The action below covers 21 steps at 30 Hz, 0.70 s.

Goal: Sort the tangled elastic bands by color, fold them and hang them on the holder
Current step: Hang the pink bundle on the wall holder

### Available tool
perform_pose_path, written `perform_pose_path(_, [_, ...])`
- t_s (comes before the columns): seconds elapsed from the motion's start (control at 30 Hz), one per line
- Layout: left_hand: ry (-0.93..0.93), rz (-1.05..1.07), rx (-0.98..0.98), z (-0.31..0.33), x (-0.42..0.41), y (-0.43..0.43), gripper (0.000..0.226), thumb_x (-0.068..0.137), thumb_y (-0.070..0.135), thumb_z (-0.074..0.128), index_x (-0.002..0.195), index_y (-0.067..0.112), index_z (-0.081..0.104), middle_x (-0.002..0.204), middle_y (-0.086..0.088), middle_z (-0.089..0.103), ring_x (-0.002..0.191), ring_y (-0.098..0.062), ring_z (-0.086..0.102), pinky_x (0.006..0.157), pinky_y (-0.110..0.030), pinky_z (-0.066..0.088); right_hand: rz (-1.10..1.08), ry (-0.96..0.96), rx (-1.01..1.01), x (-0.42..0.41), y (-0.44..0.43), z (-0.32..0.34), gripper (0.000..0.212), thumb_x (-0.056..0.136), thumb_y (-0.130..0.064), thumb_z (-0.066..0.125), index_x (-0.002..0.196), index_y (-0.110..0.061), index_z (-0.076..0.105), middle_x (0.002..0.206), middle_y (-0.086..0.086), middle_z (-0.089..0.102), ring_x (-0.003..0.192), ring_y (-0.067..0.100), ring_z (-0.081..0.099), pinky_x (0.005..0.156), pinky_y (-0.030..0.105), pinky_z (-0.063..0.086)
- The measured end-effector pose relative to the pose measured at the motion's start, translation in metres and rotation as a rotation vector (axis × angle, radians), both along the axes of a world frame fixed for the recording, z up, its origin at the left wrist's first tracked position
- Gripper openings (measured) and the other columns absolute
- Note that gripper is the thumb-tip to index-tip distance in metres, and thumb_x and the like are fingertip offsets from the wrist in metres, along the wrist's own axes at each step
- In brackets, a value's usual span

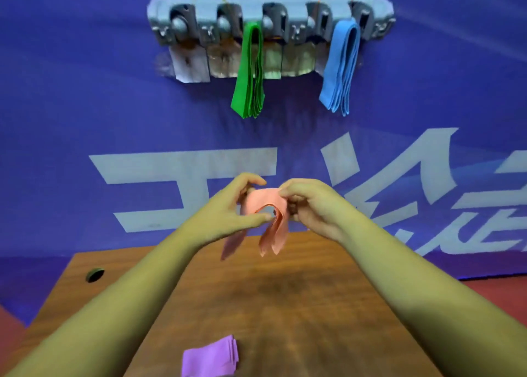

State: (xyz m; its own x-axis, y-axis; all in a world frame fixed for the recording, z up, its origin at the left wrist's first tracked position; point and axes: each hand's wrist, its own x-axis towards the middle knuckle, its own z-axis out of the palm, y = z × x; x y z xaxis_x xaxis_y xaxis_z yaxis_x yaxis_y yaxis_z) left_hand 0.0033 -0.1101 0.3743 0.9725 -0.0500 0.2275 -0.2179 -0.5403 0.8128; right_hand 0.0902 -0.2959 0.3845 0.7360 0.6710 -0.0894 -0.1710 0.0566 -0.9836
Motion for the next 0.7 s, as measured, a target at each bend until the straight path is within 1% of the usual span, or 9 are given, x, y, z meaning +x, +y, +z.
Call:
perform_pose_path(0.07, [-0.041, 0.042, -0.005, 0.019, 0.000, 0.007, 0.039, 0.077, 0.033, 0.073, 0.110, 0.035, 0.054, 0.099, 0.006, 0.062, 0.088, -0.007, 0.059, 0.080, -0.022, 0.047, -0.007, -0.076, -0.036, -0.001, 0.010, 0.014, 0.008, 0.087, -0.004, 0.056, 0.090, -0.008, 0.063, 0.069, 0.008, 0.054, 0.066, 0.023, 0.048, 0.063, 0.031, 0.042])
perform_pose_path(0.17, [-0.078, 0.041, -0.103, 0.045, 0.010, 0.022, 0.035, 0.073, 0.038, 0.067, 0.106, 0.031, 0.057, 0.101, -0.004, 0.063, 0.089, -0.013, 0.059, 0.083, -0.034, 0.048, -0.042, -0.331, -0.105, -0.002, 0.021, 0.032, 0.025, 0.088, -0.011, 0.060, 0.113, -0.015, 0.060, 0.063, -0.009, 0.053, 0.062, 0.011, 0.047, 0.063, 0.024, 0.040])
perform_pose_path(0.23, [-0.072, 0.034, -0.117, 0.057, 0.012, 0.029, 0.034, 0.072, 0.039, 0.067, 0.103, 0.029, 0.059, 0.098, -0.004, 0.064, 0.087, -0.015, 0.059, 0.080, -0.037, 0.048, 0.030, -0.443, -0.074, -0.004, 0.029, 0.040, 0.047, 0.083, -0.017, 0.067, 0.127, -0.023, 0.051, 0.085, -0.005, 0.062, 0.076, 0.009, 0.057, 0.073, 0.022, 0.046])
perform_pose_path(0.3, [-0.074, 0.022, -0.087, 0.072, 0.012, 0.033, 0.035, 0.070, 0.037, 0.069, 0.102, 0.025, 0.060, 0.095, -0.001, 0.066, 0.085, -0.013, 0.062, 0.079, -0.034, 0.050, 0.050, -0.558, -0.093, -0.008, 0.040, 0.044, 0.065, 0.076, -0.023, 0.077, 0.132, -0.028, 0.044, 0.107, 0.003, 0.065, 0.090, 0.013, 0.063, 0.083, 0.022, 0.049])
perform_pose_path(0.37, [-0.061, 0.017, -0.039, 0.083, 0.014, 0.038, 0.036, 0.070, 0.035, 0.071, 0.102, 0.025, 0.060, 0.096, -0.004, 0.069, 0.085, -0.019, 0.066, 0.079, -0.035, 0.055, 0.007, -0.614, -0.101, -0.009, 0.051, 0.049, 0.068, 0.070, -0.029, 0.078, 0.129, -0.029, 0.044, 0.106, 0.006, 0.067, 0.090, 0.017, 0.065, 0.084, 0.030, 0.052])
perform_pose_path(0.47, [-0.047, 0.019, 0.077, 0.099, 0.013, 0.050, 0.035, 0.070, 0.041, 0.069, 0.102, 0.032, 0.058, 0.094, -0.004, 0.067, 0.088, -0.031, 0.062, 0.081, -0.049, 0.052, -0.043, -0.599, -0.047, -0.006, 0.060, 0.060, 0.051, 0.072, -0.017, 0.067, 0.120, -0.023, 0.050, 0.094, 0.012, 0.067, 0.079, 0.022, 0.060, 0.081, 0.047, 0.052])
perform_pose_path(0.57, [-0.040, -0.012, 0.256, 0.111, 0.010, 0.065, 0.040, 0.074, 0.039, 0.068, 0.110, 0.040, 0.052, 0.088, 0.001, 0.061, 0.083, -0.027, 0.054, 0.079, -0.050, 0.049, -0.036, -0.642, -0.049, 0.001, 0.062, 0.076, 0.039, 0.073, -0.006, 0.060, 0.106, -0.025, 0.054, 0.088, 0.011, 0.064, 0.073, 0.027, 0.054, 0.070, 0.044, 0.046])
perform_pose_path(0.63, [-0.035, -0.042, 0.355, 0.119, 0.007, 0.072, 0.043, 0.078, 0.033, 0.070, 0.114, 0.043, 0.048, 0.087, 0.002, 0.059, 0.082, -0.024, 0.053, 0.080, -0.048, 0.048, -0.036, -0.737, -0.083, 0.005, 0.063, 0.087, 0.031, 0.077, -0.003, 0.063, 0.100, -0.023, 0.056, 0.090, 0.012, 0.065, 0.075, 0.032, 0.056, 0.070, 0.045, 0.048])
perform_pose_path(0.7, [-0.047, -0.065, 0.355, 0.125, 0.005, 0.076, 0.046, 0.082, 0.028, 0.071, 0.117, 0.043, 0.047, 0.085, 0.002, 0.057, 0.080, -0.023, 0.053, 0.079, -0.046, 0.049, -0.031, -0.789, -0.091, 0.007, 0.067, 0.097, 0.025, 0.078, -0.004, 0.065, 0.094, -0.021, 0.057, 0.093, 0.014, 0.066, 0.081, 0.036, 0.061, 0.077, 0.052, 0.050])
